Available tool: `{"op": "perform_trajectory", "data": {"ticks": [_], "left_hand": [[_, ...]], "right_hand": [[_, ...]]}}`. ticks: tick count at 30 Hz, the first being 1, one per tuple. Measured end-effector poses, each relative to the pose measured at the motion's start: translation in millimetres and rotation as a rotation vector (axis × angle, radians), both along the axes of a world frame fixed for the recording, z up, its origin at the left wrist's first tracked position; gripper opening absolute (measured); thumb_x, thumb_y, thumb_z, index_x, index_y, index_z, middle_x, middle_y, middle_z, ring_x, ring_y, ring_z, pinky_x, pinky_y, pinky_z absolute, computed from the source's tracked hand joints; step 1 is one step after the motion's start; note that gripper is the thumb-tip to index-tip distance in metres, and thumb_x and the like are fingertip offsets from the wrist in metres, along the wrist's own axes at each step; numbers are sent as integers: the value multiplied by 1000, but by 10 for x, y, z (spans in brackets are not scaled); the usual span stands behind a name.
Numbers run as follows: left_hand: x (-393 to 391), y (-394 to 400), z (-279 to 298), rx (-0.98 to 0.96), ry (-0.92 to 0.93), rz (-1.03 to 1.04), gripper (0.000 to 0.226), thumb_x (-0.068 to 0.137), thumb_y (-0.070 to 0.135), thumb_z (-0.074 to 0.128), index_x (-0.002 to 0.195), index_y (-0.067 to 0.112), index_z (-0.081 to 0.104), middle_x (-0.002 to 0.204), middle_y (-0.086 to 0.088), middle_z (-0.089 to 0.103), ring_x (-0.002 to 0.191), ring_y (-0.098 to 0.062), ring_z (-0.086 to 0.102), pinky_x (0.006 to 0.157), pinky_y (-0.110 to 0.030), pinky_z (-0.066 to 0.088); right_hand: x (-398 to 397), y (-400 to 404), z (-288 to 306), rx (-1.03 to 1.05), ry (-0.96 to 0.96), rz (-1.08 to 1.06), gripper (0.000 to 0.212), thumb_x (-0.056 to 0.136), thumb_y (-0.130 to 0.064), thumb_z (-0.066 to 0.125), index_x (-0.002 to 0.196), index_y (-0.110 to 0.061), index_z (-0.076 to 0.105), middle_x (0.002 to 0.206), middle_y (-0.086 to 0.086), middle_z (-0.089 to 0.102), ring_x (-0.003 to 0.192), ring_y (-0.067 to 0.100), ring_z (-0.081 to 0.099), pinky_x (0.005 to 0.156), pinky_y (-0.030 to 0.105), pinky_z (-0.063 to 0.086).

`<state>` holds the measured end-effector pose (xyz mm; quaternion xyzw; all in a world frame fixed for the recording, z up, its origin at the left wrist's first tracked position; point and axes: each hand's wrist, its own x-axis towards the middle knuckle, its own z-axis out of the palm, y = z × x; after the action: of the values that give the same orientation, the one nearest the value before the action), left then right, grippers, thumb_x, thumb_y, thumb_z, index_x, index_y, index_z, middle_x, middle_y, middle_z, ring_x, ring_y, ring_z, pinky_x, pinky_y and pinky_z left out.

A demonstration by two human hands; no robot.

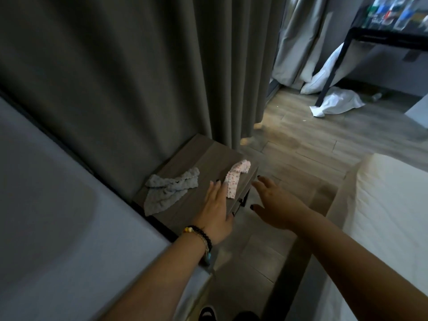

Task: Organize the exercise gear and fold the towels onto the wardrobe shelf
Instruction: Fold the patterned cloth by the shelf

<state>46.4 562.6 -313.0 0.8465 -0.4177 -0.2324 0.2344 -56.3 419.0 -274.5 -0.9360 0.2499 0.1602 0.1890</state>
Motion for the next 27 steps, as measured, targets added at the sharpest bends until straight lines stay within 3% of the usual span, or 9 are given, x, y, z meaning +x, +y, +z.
{"op": "perform_trajectory", "data": {"ticks": [12, 16, 21, 27], "left_hand": [[579, -1111, -386, -20, 106, 413, 81, 95, 25, 55, 153, 17, -1, 161, 1, -9, 148, -14, -5, 116, -25, 6], [862, -1217, -655, 39, 76, 481, 79, 96, 25, 53, 153, 13, -1, 161, -1, -9, 148, -16, -6, 116, -24, 1], [1324, -1153, -1063, 89, 123, 580, 78, 93, 17, 55, 153, 13, 7, 161, -3, -1, 148, -17, 2, 119, -27, 11], [1840, -1096, -1578, 249, 197, 604, 73, 94, 16, 53, 153, 18, 9, 161, -1, -3, 147, -20, 14, 113, -27, 26]], "right_hand": [[705, -1195, -326, 75, -22, 149, 85, 94, -38, 53, 151, -29, -10, 161, 4, -5, 145, 29, 19, 112, 39, 31], [985, -1487, -484, 75, -45, 226, 86, 94, -33, 53, 152, -24, -11, 161, 6, -3, 147, 27, 12, 116, 38, 22], [1510, -1634, -792, 94, -5, 320, 82, 95, -30, 52, 152, -23, -7, 161, 7, -1, 147, 29, 8, 117, 39, 19], [2061, -1637, -1087, 158, 104, 384, 81, 94, -33, 54, 153, -25, -2, 161, 5, -4, 147, 27, 7, 118, 40, 19]]}}
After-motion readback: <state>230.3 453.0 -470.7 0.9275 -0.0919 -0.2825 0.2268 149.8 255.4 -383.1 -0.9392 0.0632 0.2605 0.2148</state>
